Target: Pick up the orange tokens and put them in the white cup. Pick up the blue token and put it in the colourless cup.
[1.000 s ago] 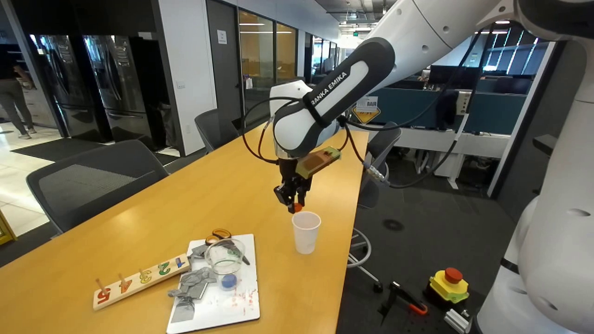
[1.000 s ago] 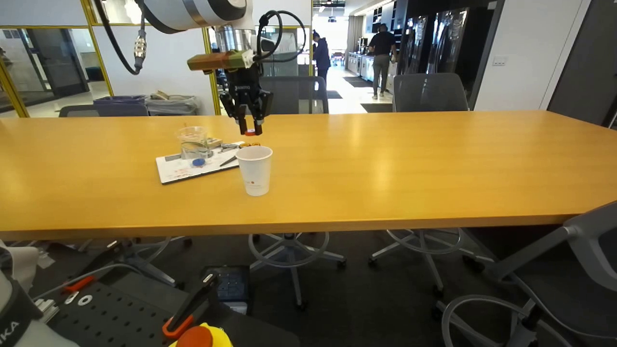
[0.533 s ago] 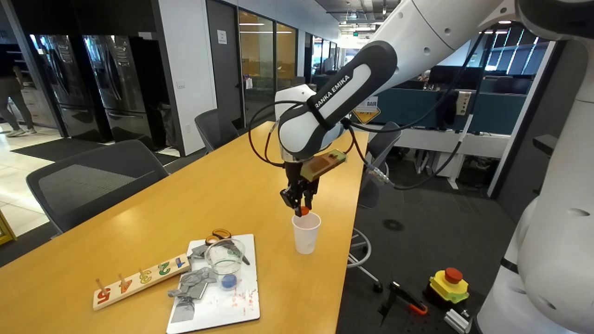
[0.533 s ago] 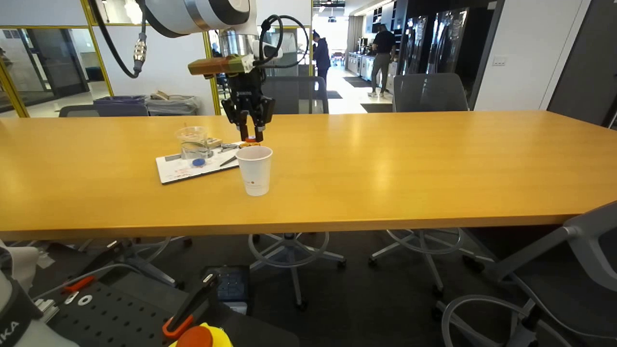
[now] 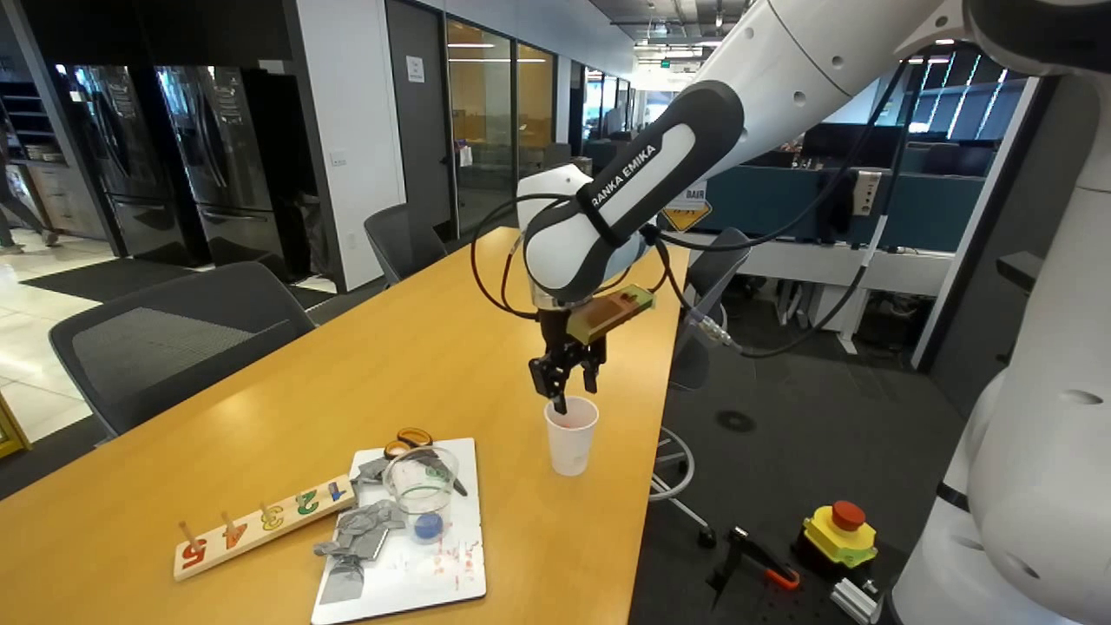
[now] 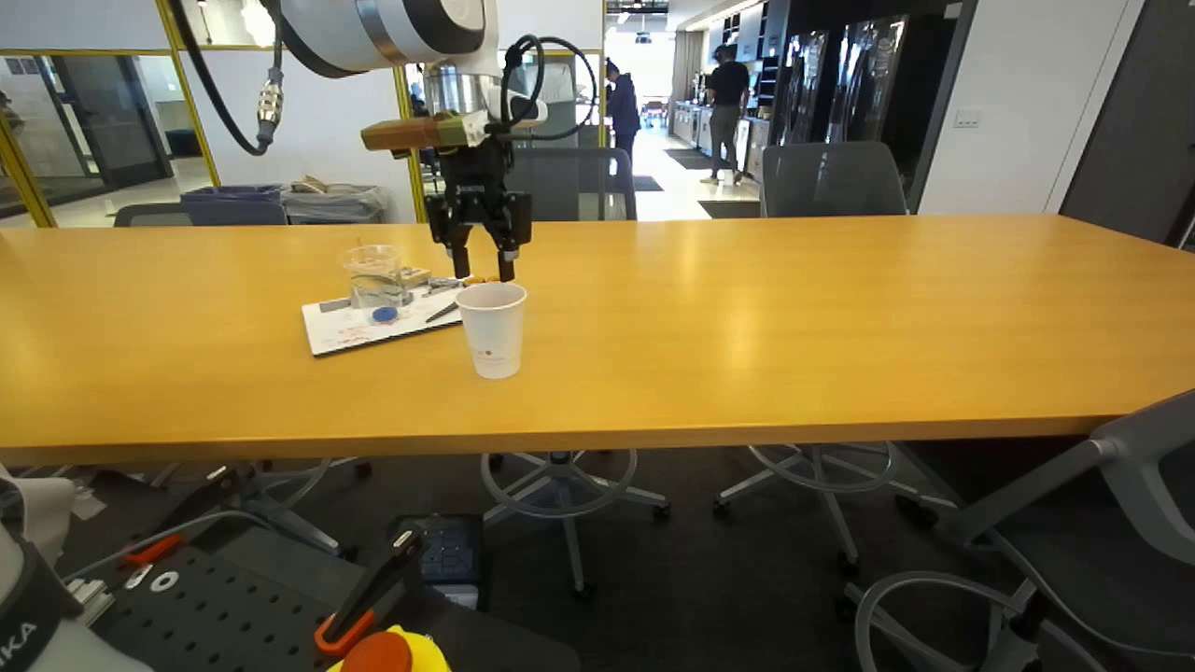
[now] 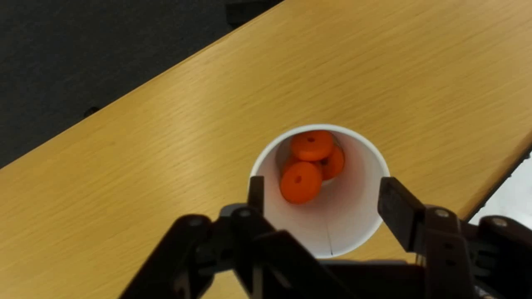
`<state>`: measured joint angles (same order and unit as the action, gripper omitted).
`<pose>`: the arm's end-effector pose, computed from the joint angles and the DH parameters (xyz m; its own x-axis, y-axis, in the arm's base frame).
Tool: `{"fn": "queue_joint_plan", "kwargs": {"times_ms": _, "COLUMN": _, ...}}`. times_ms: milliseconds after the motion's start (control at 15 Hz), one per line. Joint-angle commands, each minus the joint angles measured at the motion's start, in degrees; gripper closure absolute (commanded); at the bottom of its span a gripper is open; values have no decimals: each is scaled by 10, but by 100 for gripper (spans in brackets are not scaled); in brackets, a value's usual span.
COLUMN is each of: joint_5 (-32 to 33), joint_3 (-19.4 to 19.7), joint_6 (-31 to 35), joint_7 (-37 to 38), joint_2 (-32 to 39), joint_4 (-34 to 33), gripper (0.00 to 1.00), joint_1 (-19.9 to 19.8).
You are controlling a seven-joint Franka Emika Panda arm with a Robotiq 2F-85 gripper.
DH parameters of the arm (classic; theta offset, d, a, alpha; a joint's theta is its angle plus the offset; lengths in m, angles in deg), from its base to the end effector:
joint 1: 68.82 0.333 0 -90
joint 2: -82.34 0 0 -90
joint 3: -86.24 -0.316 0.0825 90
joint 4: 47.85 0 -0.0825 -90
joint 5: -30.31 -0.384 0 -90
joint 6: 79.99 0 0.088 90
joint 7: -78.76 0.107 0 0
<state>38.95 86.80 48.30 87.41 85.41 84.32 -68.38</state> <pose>0.5029 -0.0055 0.3129 0.9923 -0.0588 -0.1086 -0.0451 -0.9912 0.1240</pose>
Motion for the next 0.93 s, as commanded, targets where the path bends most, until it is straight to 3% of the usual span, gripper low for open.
{"fn": "queue_joint_plan", "kwargs": {"times_ms": 0, "joint_5": -11, "joint_3": 2, "joint_6": -5, "joint_7": 1, "joint_2": -15, "joint_4": 6, "gripper": 0, "joint_1": -4}}
{"fn": "queue_joint_plan", "kwargs": {"times_ms": 267, "joint_5": -21, "joint_3": 1, "joint_6": -23, "joint_7": -15, "joint_2": -78, "joint_4": 39, "gripper": 0, "joint_1": -6}}
{"fn": "queue_joint_plan", "kwargs": {"times_ms": 867, "joint_5": -71, "joint_3": -1, "joint_6": -127, "joint_7": -17, "joint_2": -359, "joint_4": 157, "gripper": 0, "joint_1": -11}}
